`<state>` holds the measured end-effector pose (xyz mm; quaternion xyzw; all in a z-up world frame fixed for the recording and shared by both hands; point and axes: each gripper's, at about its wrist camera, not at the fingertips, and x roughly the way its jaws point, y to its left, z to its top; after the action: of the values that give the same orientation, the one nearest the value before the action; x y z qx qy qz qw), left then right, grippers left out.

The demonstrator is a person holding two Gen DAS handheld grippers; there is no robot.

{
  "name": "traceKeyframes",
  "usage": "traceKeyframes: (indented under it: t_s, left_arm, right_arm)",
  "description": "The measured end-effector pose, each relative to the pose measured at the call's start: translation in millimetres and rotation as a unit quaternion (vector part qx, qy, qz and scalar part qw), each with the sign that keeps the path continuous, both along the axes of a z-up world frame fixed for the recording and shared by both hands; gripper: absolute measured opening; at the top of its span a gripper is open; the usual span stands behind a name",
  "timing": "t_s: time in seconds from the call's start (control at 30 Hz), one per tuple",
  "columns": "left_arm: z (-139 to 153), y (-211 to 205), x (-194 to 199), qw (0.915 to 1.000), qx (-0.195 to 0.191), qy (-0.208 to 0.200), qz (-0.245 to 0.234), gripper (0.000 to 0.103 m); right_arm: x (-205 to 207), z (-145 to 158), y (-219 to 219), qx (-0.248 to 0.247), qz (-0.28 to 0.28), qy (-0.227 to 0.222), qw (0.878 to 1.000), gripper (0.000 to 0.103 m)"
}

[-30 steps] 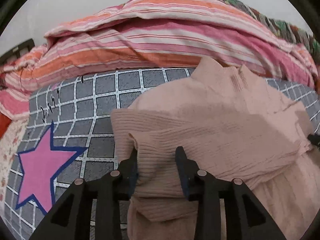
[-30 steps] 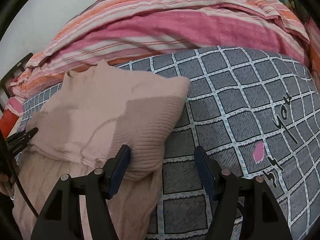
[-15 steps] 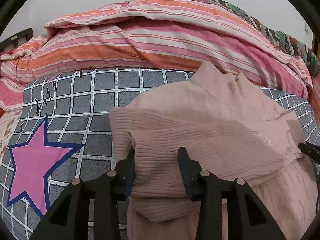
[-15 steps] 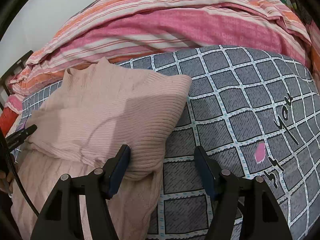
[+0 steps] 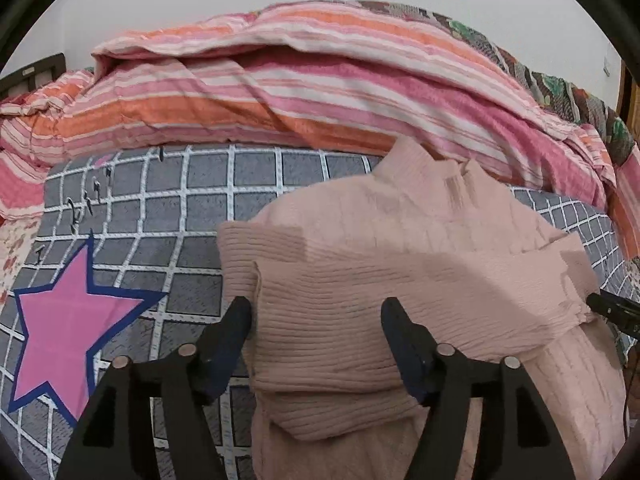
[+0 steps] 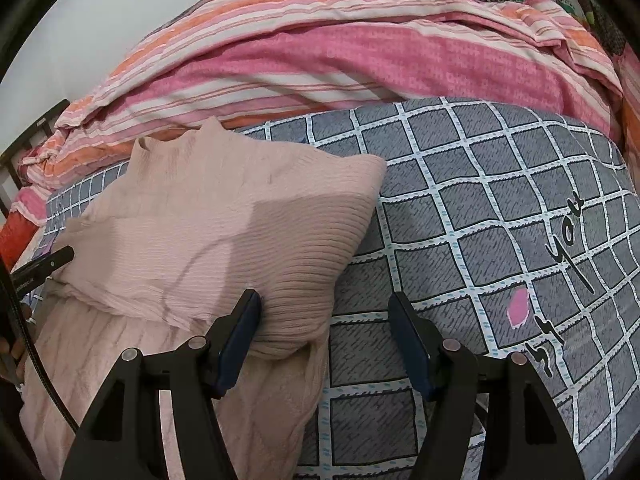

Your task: Fold small clothes

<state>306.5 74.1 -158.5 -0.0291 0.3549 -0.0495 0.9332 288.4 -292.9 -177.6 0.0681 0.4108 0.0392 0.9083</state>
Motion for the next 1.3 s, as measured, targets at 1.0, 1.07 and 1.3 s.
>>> traceKeyframes:
  t_s: [1.0,1.07,1.3]
  left_arm:
    - [-14.4,19.9,-236.5,0.9965,-0.078,0.028,-0.015,0.069]
    - [-16.0,20.7,-251.0,0.9962,-0.080,0.031,-0.019,0.069]
    - [-25.9,36.0,-289.4,0.9926,-0.114,0.040,-0.003,0.066]
  right_arm:
    - [-231.7,20.3,1.8,0.070,0.009,-0.041,0.997,0.059]
    - [-251.2,16.1,10.3,0.065,0.017,-0.044,0.997,0.056]
    - [-287.4,-1.0,28.9,0.071,0.035,-0.047,0.996,0.036]
